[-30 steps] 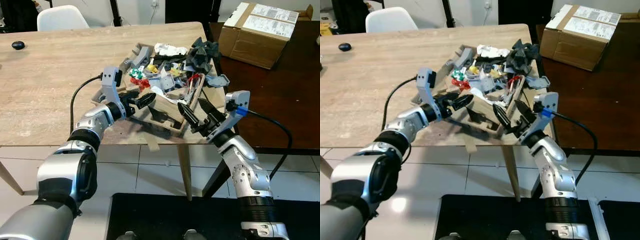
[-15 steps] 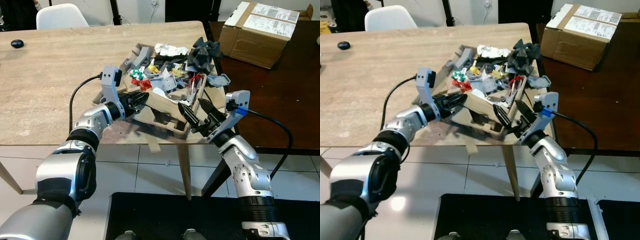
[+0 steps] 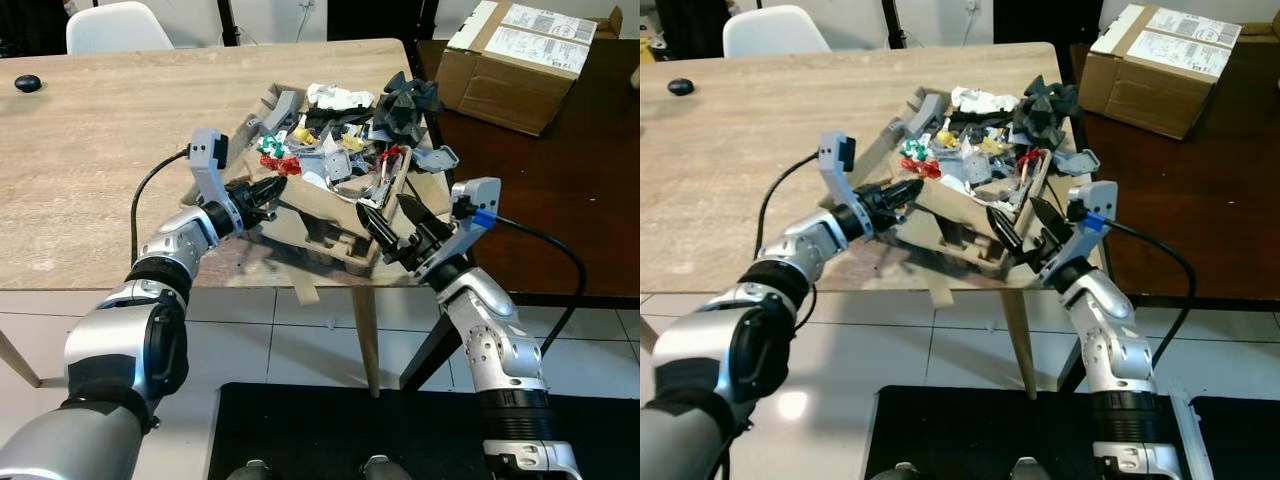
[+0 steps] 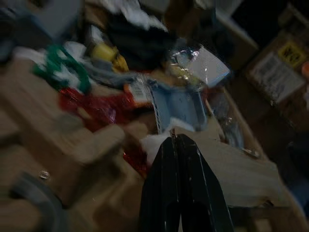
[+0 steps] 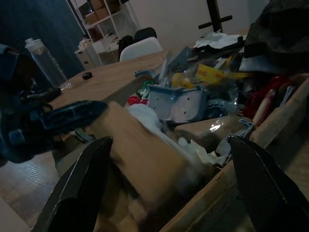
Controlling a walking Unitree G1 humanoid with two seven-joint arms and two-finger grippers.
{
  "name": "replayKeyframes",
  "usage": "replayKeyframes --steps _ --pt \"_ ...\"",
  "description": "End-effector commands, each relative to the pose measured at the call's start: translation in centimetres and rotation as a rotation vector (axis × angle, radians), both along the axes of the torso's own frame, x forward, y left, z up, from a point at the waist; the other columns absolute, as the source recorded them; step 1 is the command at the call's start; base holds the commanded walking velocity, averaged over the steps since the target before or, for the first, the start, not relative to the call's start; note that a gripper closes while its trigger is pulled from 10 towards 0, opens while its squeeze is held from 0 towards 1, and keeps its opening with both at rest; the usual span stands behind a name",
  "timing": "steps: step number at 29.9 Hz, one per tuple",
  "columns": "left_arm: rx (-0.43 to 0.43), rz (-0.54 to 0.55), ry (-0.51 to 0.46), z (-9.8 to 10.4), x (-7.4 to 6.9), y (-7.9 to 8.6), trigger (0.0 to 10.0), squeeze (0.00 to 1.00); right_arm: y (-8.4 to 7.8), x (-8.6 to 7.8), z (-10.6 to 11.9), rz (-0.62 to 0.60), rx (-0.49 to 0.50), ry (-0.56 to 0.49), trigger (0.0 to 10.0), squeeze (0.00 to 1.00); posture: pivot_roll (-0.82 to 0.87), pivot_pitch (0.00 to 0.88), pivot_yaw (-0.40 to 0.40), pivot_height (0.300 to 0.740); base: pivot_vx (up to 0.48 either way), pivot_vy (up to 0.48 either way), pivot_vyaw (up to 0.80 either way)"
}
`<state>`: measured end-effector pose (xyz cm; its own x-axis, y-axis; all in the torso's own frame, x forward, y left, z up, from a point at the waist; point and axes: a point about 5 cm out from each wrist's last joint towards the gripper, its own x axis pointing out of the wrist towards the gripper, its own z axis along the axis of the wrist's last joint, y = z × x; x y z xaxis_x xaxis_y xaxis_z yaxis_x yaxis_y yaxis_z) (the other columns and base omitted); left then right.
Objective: Picking trash to rubbish bin
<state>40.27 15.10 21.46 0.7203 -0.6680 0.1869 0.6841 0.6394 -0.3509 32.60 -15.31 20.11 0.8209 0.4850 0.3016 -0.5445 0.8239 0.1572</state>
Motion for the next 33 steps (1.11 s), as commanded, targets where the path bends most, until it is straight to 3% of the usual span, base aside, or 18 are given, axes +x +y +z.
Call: replayKeyframes --steps 1,5,7,18,20,21,22,23,30,32,33 --pt "-0.058 0.018 -0.003 0.5 0.0 1.3 0.0 0.00 0.2 0.1 -0.3 0.012 0.006 0.014 10.0 0.00 0.03 0.236 0.071 0.740 0.000 0.000 0.00" --pt "-0.128 0.019 -0.022 1.4 0.0 2.0 0.0 0.00 0.2 0.2 -0.3 0.013 0.005 0.012 10.0 0.00 0.03 0.233 0.068 0.740 0.000 0.000 0.00" --pt "-0.205 0.004 -0.055 2.6 -0.1 2.9 0.0 0.00 0.1 0.3 -0.2 0.014 0.004 0.008 10.0 0.00 0.04 0.229 0.063 0.740 0.000 0.000 0.00" --pt "-0.330 0.021 -0.113 4.0 -0.5 5.4 0.0 0.00 0.2 0.6 0.0 0.013 0.024 0.005 10.0 0.00 0.05 0.217 0.054 0.740 0.000 0.000 0.00" --pt "-0.366 -0.005 -0.119 4.1 -0.8 5.9 0.0 0.00 0.4 0.8 0.1 0.018 0.075 0.021 10.0 0.00 0.05 0.211 0.050 0.740 0.000 0.000 0.00" --pt "-0.370 -0.020 -0.121 4.0 -0.9 6.0 0.0 0.00 0.6 0.8 0.1 0.026 0.109 0.031 10.0 0.53 0.05 0.211 0.048 0.740 0.000 0.000 0.00" --pt "-0.371 -0.029 -0.121 3.9 -1.0 6.1 0.0 0.00 0.7 0.9 0.2 0.031 0.132 0.037 10.0 0.53 0.05 0.211 0.046 0.740 0.000 0.000 0.00" --pt "-0.371 -0.034 -0.120 3.7 -1.0 6.1 0.0 0.00 0.9 0.9 0.3 0.040 0.172 0.047 10.0 1.00 0.05 0.211 0.045 0.740 0.000 0.000 0.00" --pt "-0.379 -0.034 -0.114 3.2 -1.1 6.1 0.0 0.00 1.7 1.0 0.6 0.079 0.225 0.055 10.0 1.00 0.05 0.211 0.041 0.740 0.000 0.000 0.00" --pt "-0.282 -0.082 -0.097 2.3 -1.3 5.3 0.0 0.00 2.0 1.1 0.6 0.078 0.201 0.051 10.0 1.00 0.05 0.207 0.039 0.740 0.000 0.000 0.00" --pt "-0.282 -0.082 -0.097 2.3 -1.3 5.3 0.0 0.00 2.0 1.1 0.6 0.078 0.201 0.051 10.0 1.00 0.05 0.207 0.039 0.740 0.000 0.000 0.00"
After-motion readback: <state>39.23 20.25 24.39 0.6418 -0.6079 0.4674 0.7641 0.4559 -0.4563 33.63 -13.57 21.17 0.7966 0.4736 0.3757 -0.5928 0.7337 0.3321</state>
